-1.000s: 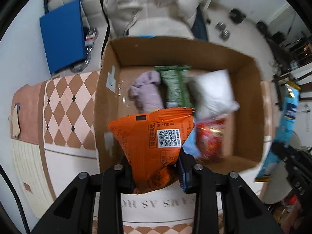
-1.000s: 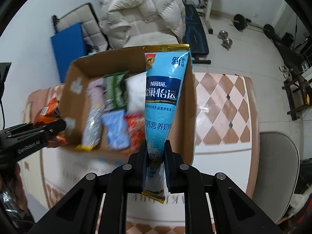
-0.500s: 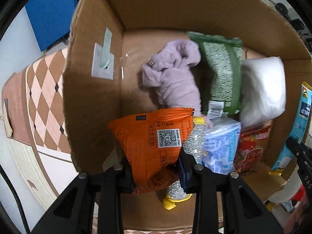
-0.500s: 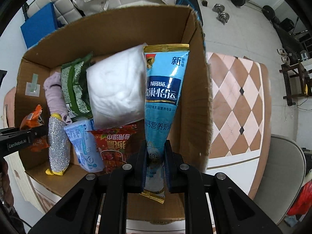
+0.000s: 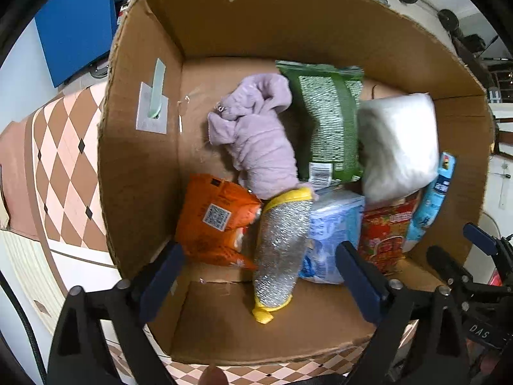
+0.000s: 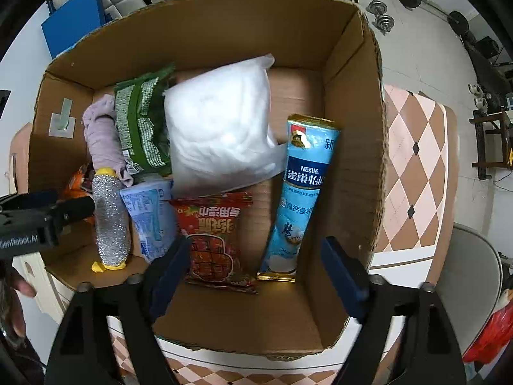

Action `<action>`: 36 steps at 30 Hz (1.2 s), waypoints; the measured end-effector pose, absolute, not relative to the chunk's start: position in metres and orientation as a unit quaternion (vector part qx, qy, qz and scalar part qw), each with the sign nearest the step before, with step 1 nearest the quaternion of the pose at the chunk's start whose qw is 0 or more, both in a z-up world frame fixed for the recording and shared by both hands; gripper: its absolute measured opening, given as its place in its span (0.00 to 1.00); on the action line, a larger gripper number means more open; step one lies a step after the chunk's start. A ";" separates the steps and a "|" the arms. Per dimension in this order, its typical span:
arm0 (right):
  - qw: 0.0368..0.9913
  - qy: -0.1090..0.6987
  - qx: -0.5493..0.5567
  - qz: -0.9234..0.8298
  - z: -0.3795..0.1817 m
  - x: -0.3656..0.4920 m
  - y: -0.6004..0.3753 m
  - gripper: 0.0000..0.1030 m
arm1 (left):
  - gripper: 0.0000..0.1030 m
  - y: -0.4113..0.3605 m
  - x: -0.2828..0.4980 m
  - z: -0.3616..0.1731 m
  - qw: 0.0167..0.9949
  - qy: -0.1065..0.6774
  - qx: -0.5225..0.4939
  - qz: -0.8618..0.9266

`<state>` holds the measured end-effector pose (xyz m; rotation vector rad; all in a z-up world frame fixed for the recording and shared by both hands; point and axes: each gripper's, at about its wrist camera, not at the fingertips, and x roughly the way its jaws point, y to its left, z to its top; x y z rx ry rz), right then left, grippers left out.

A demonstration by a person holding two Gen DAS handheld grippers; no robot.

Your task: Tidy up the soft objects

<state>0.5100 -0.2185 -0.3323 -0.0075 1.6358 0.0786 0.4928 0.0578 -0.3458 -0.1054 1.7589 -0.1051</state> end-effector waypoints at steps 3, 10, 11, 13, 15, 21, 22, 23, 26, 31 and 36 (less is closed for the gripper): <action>0.684 0.729 0.005 0.038 -0.328 0.510 -0.216 0.96 | 0.95 0.054 0.488 -0.342 0.637 0.768 -0.051 -0.049; 0.686 0.727 0.016 0.034 -0.324 0.508 -0.215 1.00 | 0.95 0.054 0.486 -0.332 0.639 0.766 -0.050 -0.050; 0.686 0.726 0.019 0.033 -0.324 0.508 -0.216 1.00 | 0.95 0.046 0.485 -0.323 0.642 0.764 -0.049 -0.050; 0.690 0.723 0.022 0.031 -0.320 0.507 -0.217 1.00 | 0.95 0.045 0.481 -0.316 0.649 0.758 -0.047 -0.051; 0.697 0.716 0.021 0.032 -0.313 0.503 -0.218 1.00 | 0.95 0.046 0.475 -0.307 0.665 0.744 -0.044 -0.048; 0.732 0.681 0.013 0.031 -0.280 0.476 -0.219 1.00 | 0.95 0.049 0.437 -0.265 0.727 0.685 -0.026 -0.023; 0.738 0.674 0.011 0.031 -0.275 0.470 -0.219 1.00 | 0.95 0.050 0.431 -0.258 0.737 0.675 -0.026 -0.020; 0.747 0.664 0.007 0.031 -0.267 0.460 -0.218 1.00 | 0.95 0.049 0.421 -0.248 0.749 0.662 -0.022 -0.015; 0.764 0.644 0.004 0.032 -0.247 0.434 -0.217 1.00 | 0.95 0.047 0.397 -0.222 0.776 0.630 -0.013 -0.005; 0.791 0.611 0.007 0.036 -0.210 0.387 -0.219 1.00 | 0.95 0.040 0.357 -0.181 0.808 0.589 -0.015 -0.010; 0.817 0.576 0.024 0.036 -0.167 0.338 -0.227 1.00 | 0.95 0.029 0.313 -0.141 0.835 0.550 -0.010 -0.016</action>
